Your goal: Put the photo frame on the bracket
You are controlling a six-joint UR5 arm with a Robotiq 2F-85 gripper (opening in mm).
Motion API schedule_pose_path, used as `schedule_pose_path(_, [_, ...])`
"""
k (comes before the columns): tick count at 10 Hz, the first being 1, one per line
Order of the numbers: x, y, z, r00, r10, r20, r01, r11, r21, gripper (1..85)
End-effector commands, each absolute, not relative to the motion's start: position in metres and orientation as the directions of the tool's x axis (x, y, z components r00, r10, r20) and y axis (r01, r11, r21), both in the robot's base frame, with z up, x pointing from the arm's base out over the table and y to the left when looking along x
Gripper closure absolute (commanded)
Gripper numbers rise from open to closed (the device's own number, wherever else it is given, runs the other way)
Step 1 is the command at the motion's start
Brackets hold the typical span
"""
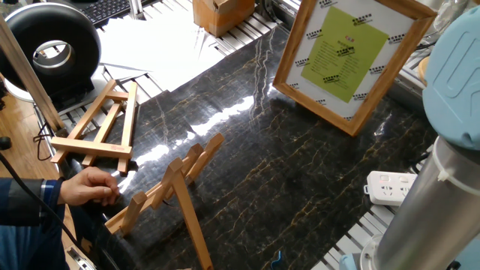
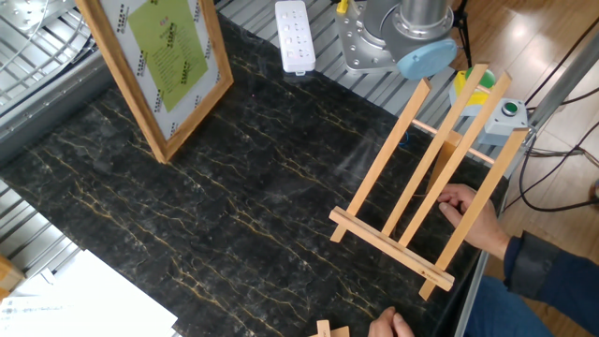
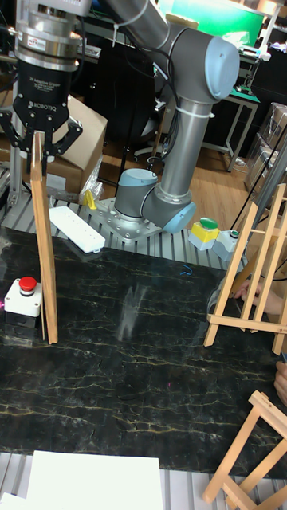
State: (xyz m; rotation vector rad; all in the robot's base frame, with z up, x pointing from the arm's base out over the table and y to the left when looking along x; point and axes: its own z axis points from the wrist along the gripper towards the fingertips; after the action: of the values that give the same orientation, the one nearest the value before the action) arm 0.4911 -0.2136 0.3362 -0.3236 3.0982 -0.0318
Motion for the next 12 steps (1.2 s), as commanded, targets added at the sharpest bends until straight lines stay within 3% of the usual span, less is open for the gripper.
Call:
schedule_pose_path(1, [0.503,-0.218,0.338,-0.971,-0.229,-0.066,-0.226,0.973,-0.052,84.7])
schedule_pose_path(5, [0.520,-0.216,0.340,-0.951,-0.284,-0.126,-0.278,0.958,-0.066,84.7])
schedule_pose_path(7, [0.507,-0.211,0.340,-0.959,-0.271,-0.082,-0.269,0.962,-0.038,84.7])
schedule_pose_path(12, [0.490,-0.156,0.382,-0.989,-0.144,0.023,-0.144,0.989,-0.028,84.7])
